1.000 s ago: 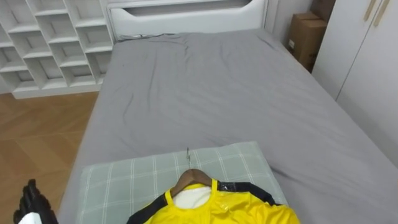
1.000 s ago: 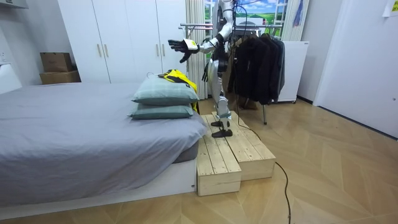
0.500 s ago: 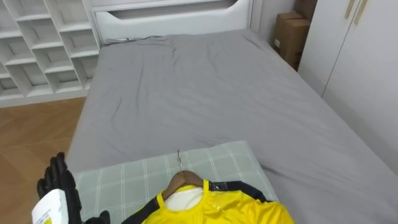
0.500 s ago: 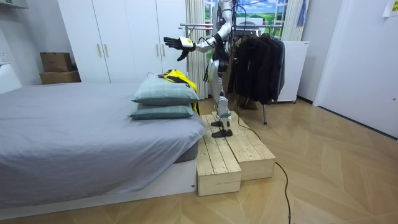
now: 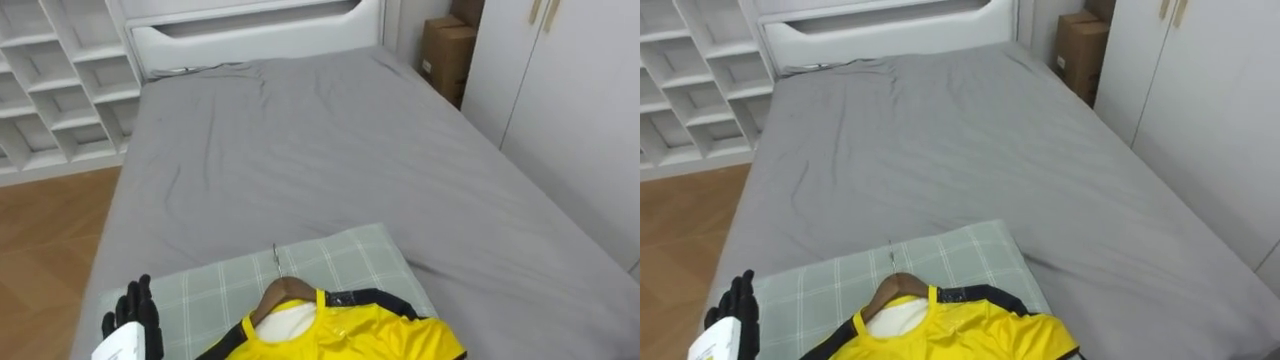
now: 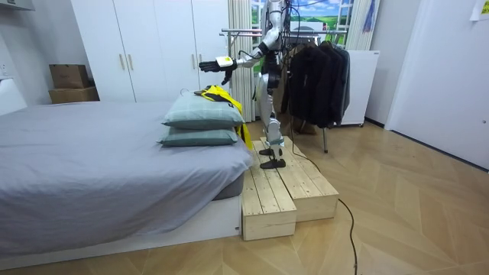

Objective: Hang clothes

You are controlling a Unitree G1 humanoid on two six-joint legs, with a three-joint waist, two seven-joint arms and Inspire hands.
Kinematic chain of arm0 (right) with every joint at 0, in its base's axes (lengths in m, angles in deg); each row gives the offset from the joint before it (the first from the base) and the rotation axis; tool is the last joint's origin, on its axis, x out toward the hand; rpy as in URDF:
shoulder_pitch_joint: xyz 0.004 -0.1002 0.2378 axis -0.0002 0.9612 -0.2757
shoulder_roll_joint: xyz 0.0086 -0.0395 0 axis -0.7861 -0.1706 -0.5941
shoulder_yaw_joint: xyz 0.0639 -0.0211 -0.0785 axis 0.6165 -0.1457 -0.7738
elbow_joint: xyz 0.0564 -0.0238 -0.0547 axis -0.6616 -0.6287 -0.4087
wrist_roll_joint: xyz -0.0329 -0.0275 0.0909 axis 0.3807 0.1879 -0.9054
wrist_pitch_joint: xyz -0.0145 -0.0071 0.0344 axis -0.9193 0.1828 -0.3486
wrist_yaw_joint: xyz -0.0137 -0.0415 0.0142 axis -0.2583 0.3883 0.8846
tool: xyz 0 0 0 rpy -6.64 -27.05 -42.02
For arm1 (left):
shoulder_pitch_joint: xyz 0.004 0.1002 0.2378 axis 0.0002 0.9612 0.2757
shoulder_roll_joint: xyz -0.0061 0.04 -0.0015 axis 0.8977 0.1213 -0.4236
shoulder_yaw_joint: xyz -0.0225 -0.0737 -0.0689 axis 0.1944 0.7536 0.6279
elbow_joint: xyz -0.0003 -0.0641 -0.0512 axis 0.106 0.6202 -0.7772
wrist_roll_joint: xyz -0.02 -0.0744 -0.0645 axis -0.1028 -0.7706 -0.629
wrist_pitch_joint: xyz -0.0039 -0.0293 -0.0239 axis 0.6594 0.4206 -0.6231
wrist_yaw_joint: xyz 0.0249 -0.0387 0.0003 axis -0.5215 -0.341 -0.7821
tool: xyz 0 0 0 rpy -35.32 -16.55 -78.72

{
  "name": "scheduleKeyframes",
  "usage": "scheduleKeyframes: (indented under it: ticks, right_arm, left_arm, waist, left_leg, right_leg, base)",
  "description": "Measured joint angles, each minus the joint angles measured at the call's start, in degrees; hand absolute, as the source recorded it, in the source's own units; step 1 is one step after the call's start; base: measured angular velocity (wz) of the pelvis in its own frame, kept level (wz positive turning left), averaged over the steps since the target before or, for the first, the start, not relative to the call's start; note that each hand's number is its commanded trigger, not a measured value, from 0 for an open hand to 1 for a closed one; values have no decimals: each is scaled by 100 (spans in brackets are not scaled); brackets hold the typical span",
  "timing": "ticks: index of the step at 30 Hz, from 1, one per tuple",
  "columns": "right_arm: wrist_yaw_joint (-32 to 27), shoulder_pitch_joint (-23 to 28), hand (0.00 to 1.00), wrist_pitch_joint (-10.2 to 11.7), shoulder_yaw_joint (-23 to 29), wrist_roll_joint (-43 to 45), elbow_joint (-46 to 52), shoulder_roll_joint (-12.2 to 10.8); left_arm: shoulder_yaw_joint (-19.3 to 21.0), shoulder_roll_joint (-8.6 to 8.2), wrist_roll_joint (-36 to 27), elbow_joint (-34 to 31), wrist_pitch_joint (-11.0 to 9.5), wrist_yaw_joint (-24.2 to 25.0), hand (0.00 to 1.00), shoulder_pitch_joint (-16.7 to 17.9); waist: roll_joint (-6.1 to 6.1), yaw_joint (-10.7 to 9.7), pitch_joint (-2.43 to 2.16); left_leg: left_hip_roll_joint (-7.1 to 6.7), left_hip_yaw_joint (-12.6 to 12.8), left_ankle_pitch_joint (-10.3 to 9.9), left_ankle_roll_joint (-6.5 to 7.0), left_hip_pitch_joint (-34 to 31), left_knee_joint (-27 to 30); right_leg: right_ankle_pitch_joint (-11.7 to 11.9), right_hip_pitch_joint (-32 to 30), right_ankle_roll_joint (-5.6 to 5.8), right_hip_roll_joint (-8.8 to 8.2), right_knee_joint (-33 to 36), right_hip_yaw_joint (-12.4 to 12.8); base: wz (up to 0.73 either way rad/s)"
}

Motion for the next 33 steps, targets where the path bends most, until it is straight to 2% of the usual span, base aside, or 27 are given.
scheduleKeyframes:
  ticks: [5,8,12,19,23,27,30,33]
  right_arm:
    - [-5,-10,0,-2,-2,-24,-19,0]
    - [-22,-13,0,-1,-1,-36,-19,7]
    - [-20,-13,0,0,-4,-36,-19,18]
    - [-17,9,0,-1,-16,-78,-17,25]
    - [-35,89,0,-12,-15,-45,-26,87]
    - [-76,126,0,-239,-5,493,-105,182]
    - [-74,124,0,-268,-2,853,-206,181]
    - [-59,125,0,-423,-1,1126,-211,180]
  left_arm:
    - [-7,0,-89,48,31,120,0,-171]
    - [-6,-1,-88,102,68,202,0,-201]
    - [-5,-1,-85,395,80,245,0,-323]
    - [-8,-1,-83,673,87,274,0,-334]
    - [-12,-3,-77,1042,166,511,0,-407]
    - [-3,-2,-73,1236,308,705,0,-427]
    - [-5,-4,-58,1369,334,890,0,-497]
    - [-4,-15,-38,1442,374,1059,0,-568]
  waist:
    - [16,-14,3]
    - [44,-40,23]
    - [48,-48,24]
    - [54,-130,25]
    - [92,-151,20]
    - [126,-237,17]
    - [123,-298,18]
    - [102,-311,30]
  left_leg:
    - [-2,50,0,1,31,-63]
    - [-1,102,0,1,88,-94]
    - [9,172,0,0,106,-99]
    - [24,205,-1,1,142,-107]
    - [38,226,-2,0,140,-106]
    - [42,197,-2,-1,119,-96]
    - [46,200,-2,-1,114,-94]
    - [51,197,-2,-1,116,-98]
  right_leg:
    - [0,-31,0,0,-2,103]
    - [0,-24,1,0,-3,137]
    - [0,-22,0,7,-3,223]
    - [0,-16,0,15,15,261]
    - [4,-16,-7,28,25,259]
    - [4,-23,-7,34,26,251]
    - [4,-27,-7,37,27,253]
    - [4,-29,-7,36,32,245]
  base:
    - [-8]
    - [-7]
    - [-9]
    - [-2]
    - [0]
    - [1]
    - [0]
    - [0]
